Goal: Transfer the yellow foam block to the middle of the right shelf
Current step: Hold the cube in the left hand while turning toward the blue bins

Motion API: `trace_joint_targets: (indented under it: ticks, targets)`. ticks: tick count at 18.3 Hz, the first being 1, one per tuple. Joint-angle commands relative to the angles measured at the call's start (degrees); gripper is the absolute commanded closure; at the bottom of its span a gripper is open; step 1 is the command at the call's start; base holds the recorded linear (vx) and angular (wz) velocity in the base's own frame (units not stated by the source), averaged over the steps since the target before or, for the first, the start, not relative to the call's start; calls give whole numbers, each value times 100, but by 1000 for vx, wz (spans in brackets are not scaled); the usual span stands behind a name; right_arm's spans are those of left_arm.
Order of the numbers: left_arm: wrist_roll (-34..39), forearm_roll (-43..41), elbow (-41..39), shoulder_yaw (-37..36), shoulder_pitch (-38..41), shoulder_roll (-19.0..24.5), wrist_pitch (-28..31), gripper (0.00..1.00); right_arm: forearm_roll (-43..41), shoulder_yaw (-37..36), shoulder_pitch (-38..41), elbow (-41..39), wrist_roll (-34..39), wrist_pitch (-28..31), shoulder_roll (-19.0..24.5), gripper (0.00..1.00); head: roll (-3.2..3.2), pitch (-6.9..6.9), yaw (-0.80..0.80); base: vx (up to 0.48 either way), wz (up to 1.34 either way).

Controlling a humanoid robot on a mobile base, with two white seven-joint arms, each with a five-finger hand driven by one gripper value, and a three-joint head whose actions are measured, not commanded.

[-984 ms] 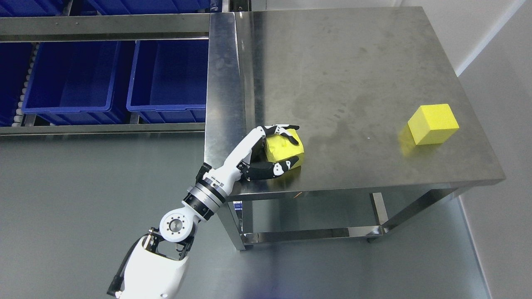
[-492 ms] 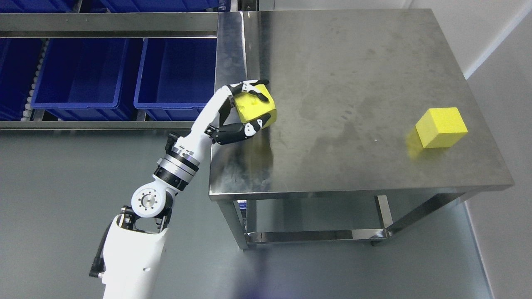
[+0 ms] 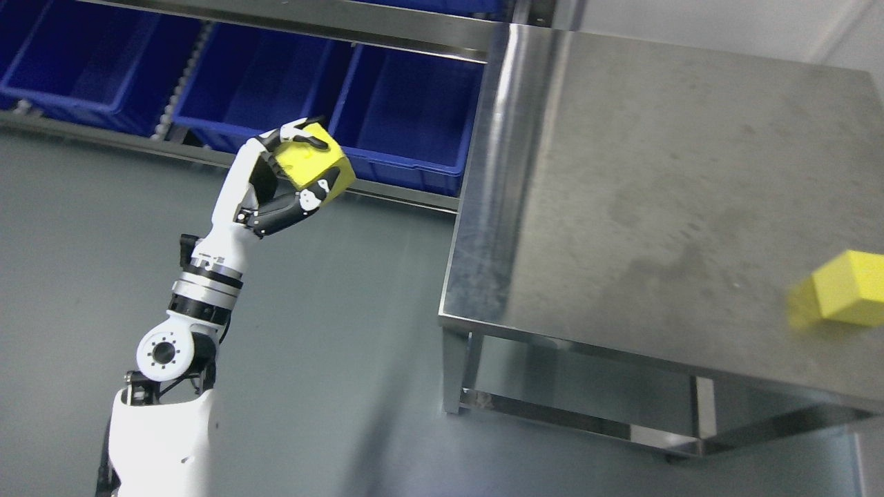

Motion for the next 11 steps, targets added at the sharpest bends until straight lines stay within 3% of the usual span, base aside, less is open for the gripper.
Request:
trace_joint_targets:
  ticks: [1, 11]
  targets:
    - [-19, 416, 52, 1639, 291, 100, -386, 100, 18, 0, 9, -100, 0, 2, -100, 0, 0, 0, 0, -7, 890]
    - [42, 407, 729, 1692, 80, 100, -474, 100, 18, 0, 9, -100, 0, 2, -100, 0, 0, 0, 0, -12, 1057]
